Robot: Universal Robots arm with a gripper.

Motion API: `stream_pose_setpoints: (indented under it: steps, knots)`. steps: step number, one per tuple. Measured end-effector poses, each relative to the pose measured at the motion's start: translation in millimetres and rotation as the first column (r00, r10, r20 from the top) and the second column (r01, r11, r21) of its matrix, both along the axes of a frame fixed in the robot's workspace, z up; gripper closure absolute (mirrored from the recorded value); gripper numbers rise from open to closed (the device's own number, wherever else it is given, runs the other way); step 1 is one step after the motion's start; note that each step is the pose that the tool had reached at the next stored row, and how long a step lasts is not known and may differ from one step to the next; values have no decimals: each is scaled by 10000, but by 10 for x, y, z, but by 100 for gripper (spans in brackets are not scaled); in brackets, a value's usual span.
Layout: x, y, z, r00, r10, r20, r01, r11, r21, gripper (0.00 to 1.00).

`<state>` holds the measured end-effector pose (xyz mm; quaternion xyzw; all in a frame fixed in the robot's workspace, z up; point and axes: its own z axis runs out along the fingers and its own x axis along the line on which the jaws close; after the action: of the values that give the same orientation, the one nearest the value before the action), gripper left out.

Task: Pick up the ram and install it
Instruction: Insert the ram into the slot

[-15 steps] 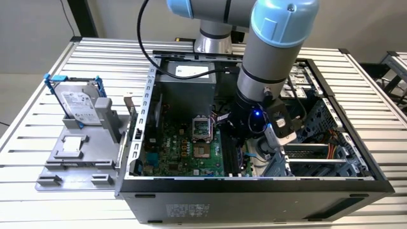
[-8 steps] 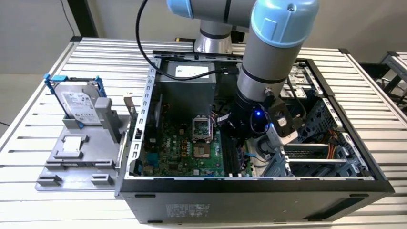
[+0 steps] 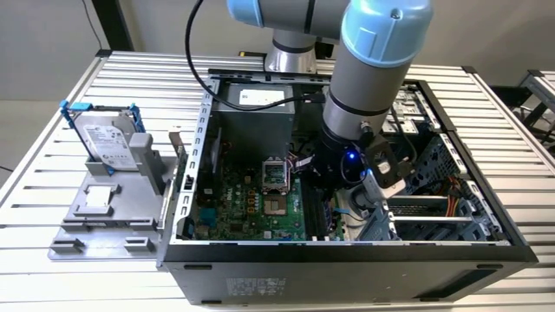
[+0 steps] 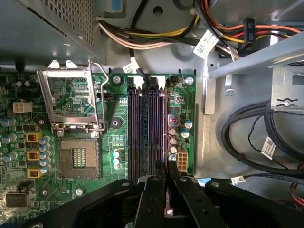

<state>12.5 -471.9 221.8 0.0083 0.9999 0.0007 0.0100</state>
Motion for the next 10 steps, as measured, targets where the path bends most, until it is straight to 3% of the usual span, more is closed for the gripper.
stream_pose_setpoints:
  steps: [10]
  knots:
    - [-22, 2, -12, 10000, -4, 1, 4, 10000, 1, 100]
